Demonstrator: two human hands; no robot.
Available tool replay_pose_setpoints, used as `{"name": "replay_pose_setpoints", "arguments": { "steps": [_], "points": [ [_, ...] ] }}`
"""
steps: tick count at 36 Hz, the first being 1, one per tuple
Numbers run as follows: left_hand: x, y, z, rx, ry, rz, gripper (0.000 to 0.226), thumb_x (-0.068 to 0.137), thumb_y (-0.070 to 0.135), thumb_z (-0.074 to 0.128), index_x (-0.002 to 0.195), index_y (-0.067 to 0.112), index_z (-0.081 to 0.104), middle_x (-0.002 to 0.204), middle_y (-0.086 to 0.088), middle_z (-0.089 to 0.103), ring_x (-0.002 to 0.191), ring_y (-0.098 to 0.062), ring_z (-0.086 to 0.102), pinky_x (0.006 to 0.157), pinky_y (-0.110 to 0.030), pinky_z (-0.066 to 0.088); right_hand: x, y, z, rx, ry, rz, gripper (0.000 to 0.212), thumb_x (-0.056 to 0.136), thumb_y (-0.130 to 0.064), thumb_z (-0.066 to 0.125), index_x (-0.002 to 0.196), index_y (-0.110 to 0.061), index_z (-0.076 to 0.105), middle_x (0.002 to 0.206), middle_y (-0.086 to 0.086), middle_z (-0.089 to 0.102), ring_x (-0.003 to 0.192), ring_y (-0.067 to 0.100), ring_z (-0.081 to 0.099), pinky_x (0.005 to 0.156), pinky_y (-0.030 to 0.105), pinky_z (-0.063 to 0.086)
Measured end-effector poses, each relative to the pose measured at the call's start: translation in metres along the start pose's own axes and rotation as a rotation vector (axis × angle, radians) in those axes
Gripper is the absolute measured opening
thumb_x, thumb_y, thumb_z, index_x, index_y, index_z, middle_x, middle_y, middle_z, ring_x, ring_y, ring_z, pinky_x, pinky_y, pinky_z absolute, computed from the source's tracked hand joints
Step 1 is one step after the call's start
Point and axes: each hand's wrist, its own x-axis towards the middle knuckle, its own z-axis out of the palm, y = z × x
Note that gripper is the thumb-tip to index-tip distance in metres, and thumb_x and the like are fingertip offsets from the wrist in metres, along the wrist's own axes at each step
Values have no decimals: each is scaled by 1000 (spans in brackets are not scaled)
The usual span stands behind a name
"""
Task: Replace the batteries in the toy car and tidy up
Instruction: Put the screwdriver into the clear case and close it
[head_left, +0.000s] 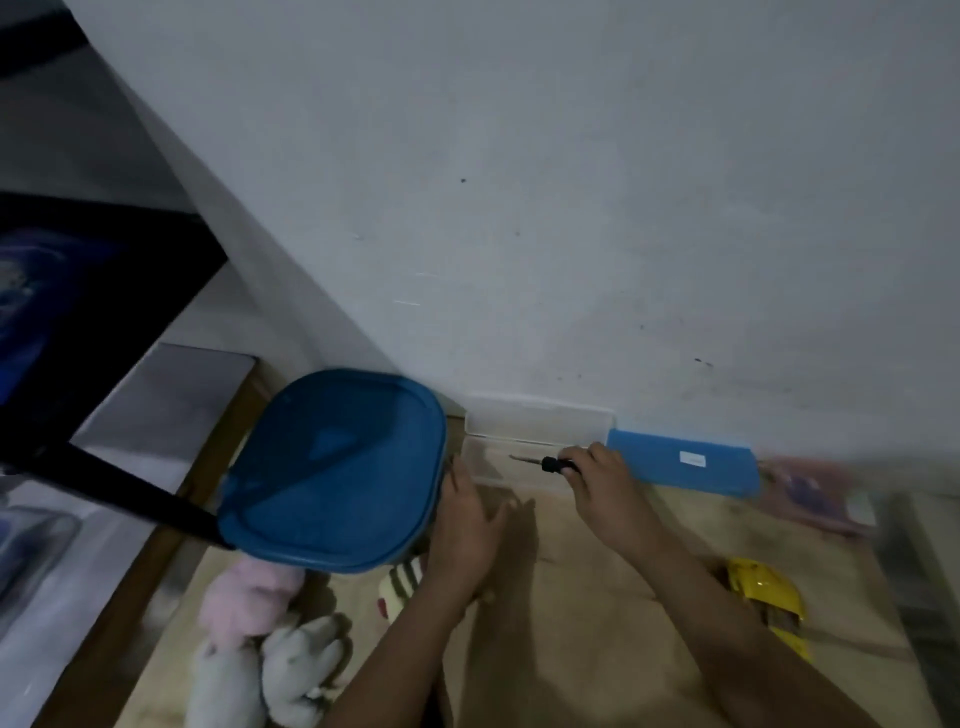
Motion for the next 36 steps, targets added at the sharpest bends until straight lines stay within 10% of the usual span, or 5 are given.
{"name": "replay_pose_setpoints", "arguments": {
  "steps": [10,17,27,31,36],
  "points": [
    [52,-23,12,-262,-171,-24,59,85,22,64,136,17,35,121,-5,53,108,-17,53,101,-41,44,26,-9,30,-130,-126,82,29,92,-16,50,120,-21,54,116,1,55,109,22,45,96,32,38],
    [60,-16,13,-369,-131,-72,59,88,6,63,137,15,33,118,1,50,96,-3,49,82,-2,42,33,-23,12,-40,396,-24,32,83,-12,50,113,-11,61,117,10,55,112,22,43,96,31,36],
    [57,-12,17,-530,-81,-141,68,82,8,70,140,16,36,110,4,60,98,-3,58,95,-26,49,24,-25,12,-288,209,23,24,81,-22,56,104,-19,62,98,3,57,92,25,55,78,38,43],
    [54,-10,17,-605,-64,-134,40,81,-2,67,107,25,52,99,4,61,94,-9,59,83,-14,49,5,-24,22,-254,51,29,34,90,-28,54,124,-27,52,124,-7,51,116,13,47,97,26,36],
    [55,-8,15,-723,-33,-175,54,79,-2,68,122,21,44,110,11,55,99,-3,54,97,-28,45,6,-21,27,-176,26,41,32,92,-22,52,124,-24,56,129,-4,54,119,12,49,100,23,37]
  ]
}}
